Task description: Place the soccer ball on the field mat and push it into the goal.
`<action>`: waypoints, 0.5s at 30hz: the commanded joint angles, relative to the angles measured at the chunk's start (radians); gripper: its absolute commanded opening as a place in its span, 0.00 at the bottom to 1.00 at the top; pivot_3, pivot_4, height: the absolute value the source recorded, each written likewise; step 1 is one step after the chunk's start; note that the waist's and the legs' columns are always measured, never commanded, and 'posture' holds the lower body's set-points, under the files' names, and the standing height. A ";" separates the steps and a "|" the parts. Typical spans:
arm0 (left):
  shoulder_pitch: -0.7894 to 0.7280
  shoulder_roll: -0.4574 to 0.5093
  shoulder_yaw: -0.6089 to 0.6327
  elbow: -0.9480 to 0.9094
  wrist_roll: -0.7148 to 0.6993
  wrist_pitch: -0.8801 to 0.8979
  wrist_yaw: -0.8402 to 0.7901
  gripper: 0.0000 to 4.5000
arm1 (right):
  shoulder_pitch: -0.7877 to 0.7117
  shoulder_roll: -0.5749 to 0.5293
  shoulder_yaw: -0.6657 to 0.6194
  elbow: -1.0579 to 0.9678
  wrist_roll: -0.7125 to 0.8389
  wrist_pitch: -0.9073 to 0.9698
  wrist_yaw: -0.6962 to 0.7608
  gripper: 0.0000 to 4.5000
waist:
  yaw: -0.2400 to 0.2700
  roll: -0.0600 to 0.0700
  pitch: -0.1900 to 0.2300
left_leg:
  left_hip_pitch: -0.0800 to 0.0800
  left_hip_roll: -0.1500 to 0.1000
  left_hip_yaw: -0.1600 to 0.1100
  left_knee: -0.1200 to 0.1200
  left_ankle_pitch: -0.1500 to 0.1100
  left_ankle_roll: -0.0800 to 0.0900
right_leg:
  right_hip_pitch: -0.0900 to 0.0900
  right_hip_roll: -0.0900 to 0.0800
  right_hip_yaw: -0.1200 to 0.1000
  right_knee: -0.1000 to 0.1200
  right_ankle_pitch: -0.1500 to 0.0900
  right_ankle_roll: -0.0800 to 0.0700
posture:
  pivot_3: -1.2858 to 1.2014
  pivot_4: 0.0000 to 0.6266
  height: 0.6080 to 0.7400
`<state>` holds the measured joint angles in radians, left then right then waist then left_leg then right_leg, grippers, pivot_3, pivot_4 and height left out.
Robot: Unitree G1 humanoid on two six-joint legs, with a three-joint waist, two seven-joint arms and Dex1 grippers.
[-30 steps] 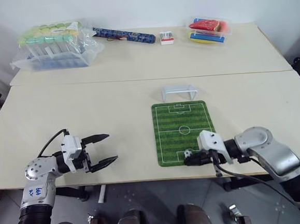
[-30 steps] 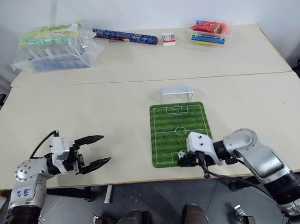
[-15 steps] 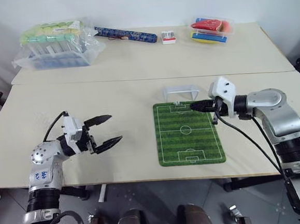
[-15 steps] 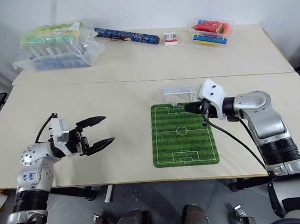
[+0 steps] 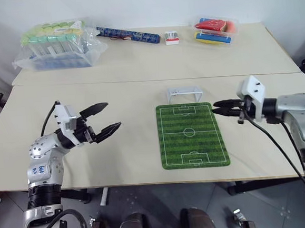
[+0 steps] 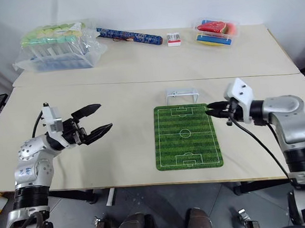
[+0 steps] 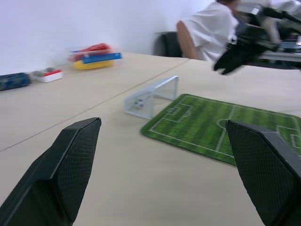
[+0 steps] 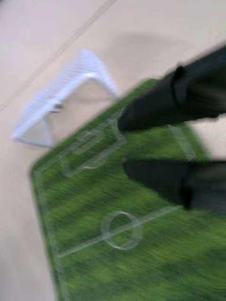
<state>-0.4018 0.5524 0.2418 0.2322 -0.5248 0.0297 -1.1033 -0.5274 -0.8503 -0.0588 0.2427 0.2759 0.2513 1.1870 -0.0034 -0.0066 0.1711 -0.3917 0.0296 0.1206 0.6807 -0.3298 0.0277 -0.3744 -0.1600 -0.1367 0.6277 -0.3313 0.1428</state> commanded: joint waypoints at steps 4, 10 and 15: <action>0.183 0.095 0.112 -0.114 -0.060 0.075 -0.013 1.00 | 0.134 -0.088 -0.158 0.073 0.091 -0.095 0.132 0.74 | -0.005 0.000 0.000 | 0.001 0.001 0.001 -0.001 0.000 0.000 | 0.000 0.000 0.001 0.000 0.000 0.000 | 0.52 0.24 1.00; 0.344 0.138 0.184 -0.121 -0.050 0.045 -0.042 1.00 | 0.278 -0.098 -0.264 0.113 0.142 -0.133 0.170 0.96 | -0.002 0.000 0.000 | 0.002 0.003 0.001 0.000 0.000 0.000 | 0.001 0.000 0.002 0.000 0.000 0.000 | 0.52 0.24 1.00; 0.343 0.134 0.194 -0.129 -0.054 0.029 -0.033 1.00 | 0.331 -0.059 -0.284 0.065 0.143 -0.128 0.095 0.96 | 0.001 0.001 0.000 | 0.002 0.003 0.001 0.001 0.000 0.000 | 0.001 -0.001 0.002 0.000 0.000 0.000 | 0.52 0.24 1.00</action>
<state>-0.0518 0.6781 0.4153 0.1320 -0.5630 0.0820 -1.1309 -0.2072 -0.9210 -0.2985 0.3487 0.3929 0.1277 1.3118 -0.0020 -0.0059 0.1716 -0.3899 0.0326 0.1218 0.6814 -0.3300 0.0277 -0.3730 -0.1612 -0.1348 0.6275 -0.3313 0.1428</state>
